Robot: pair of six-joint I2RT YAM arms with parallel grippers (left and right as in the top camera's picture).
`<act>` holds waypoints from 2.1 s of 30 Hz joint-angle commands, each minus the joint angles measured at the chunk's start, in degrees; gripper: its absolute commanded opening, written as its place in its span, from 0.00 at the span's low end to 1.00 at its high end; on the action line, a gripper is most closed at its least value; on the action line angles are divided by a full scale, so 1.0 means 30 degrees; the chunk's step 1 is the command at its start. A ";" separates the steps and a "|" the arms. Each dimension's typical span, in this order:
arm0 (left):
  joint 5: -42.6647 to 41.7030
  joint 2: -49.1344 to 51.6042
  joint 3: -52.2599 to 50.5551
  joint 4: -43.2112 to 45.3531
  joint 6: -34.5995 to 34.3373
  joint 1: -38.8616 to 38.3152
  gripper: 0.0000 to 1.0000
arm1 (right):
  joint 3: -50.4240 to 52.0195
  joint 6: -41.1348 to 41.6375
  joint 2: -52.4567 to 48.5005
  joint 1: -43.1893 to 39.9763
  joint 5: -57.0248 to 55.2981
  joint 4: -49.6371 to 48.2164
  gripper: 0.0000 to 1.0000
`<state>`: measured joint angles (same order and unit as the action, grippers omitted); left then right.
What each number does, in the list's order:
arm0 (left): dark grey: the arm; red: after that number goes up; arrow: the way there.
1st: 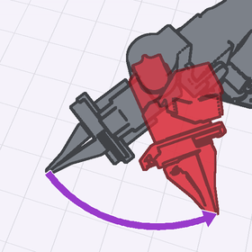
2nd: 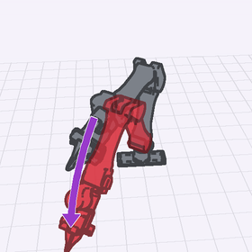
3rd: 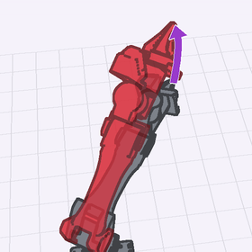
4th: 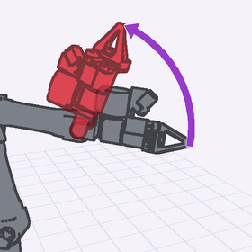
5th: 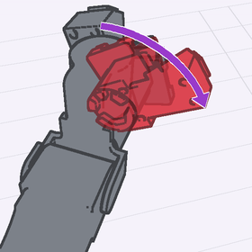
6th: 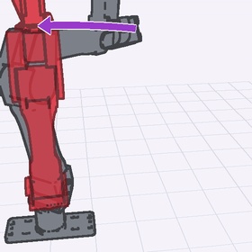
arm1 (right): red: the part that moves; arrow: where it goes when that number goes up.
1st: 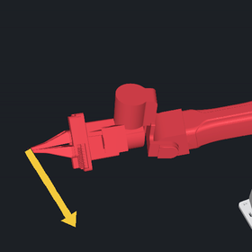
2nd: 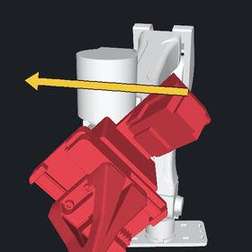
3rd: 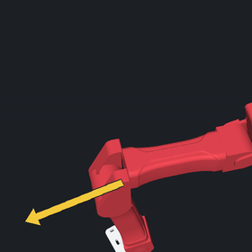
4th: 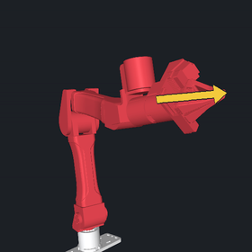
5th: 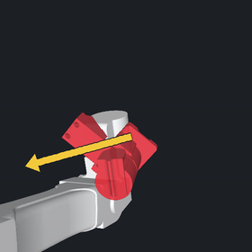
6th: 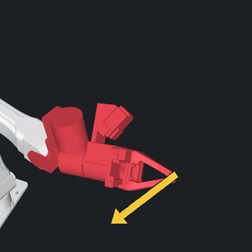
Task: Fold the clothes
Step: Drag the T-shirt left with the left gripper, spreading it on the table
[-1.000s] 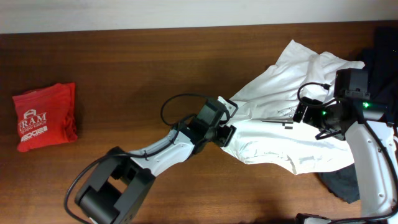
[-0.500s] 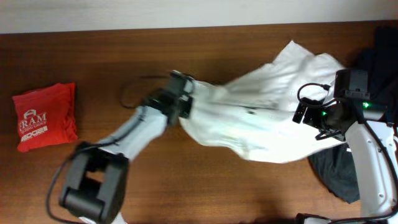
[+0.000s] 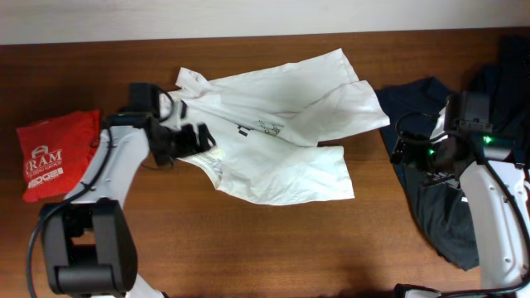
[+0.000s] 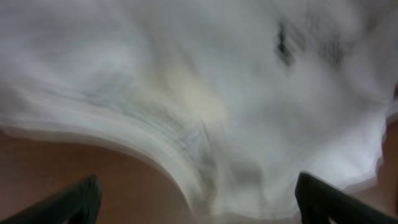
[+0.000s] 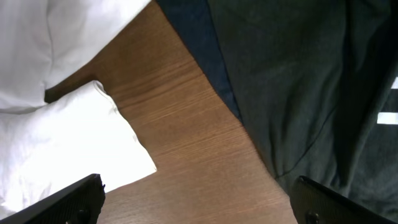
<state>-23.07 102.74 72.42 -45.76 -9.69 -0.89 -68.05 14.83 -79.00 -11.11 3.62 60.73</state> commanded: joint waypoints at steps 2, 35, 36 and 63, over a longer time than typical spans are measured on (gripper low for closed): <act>-0.0146 -0.0379 -0.1596 -0.1035 -0.1909 -0.2652 0.99 | -0.0138 0.0080 0.0248 -0.0087 -0.0299 0.0022 0.99; 0.2718 -0.1290 -0.0641 -0.1355 -0.4175 0.5333 0.92 | -0.0138 0.0080 -0.0393 -0.0087 -0.0299 0.0058 0.99; 0.2543 -0.1290 -0.0656 -0.3504 -0.4160 0.4721 0.99 | -0.0138 0.0080 -0.0510 -0.0087 -0.0291 0.0058 0.99; 0.3614 -0.1253 -0.8131 0.5049 -0.4852 -0.1785 0.36 | -0.0138 0.0087 -0.0634 -0.0087 -0.0291 0.0058 0.99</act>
<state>-12.01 96.64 49.91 -30.55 -24.49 -6.00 -68.05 14.81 -80.66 -11.11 3.64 60.93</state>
